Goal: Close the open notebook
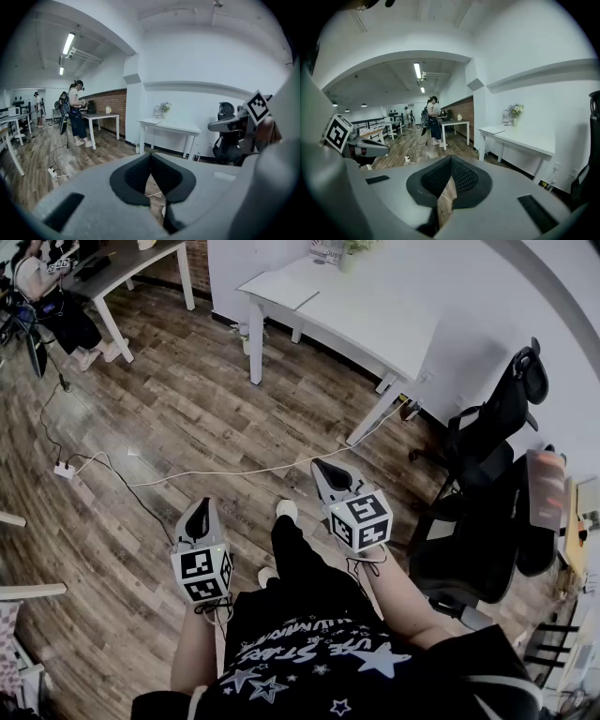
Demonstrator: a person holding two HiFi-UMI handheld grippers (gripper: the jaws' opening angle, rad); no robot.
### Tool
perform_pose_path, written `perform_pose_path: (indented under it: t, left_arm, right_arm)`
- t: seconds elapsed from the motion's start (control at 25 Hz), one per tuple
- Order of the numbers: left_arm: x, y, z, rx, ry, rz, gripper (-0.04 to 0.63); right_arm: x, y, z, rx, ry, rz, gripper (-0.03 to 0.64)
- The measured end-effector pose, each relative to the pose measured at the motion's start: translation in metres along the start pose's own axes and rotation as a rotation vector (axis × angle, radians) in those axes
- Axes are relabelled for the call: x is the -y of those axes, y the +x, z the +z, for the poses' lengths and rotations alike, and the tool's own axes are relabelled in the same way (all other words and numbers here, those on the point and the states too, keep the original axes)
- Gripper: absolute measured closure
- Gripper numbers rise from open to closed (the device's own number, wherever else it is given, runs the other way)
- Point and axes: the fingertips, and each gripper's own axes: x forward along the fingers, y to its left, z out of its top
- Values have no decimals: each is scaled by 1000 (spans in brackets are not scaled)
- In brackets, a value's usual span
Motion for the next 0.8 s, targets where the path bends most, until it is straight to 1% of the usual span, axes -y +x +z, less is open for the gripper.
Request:
perform_pose_path:
  t: [0.44,0.64,0.8]
  left_arm:
    - [-6,-19,3,36,-28,17,575]
    - [-19,-27,13,77,-36,23,575]
    - [-23,-26,28,120,-41,18,574]
  right_arm:
    - [-16,-9,6,4,-18,10,615]
    - [-29,-6,20,46,-14,27,615]
    - [-24,1,31,63,6,28,615]
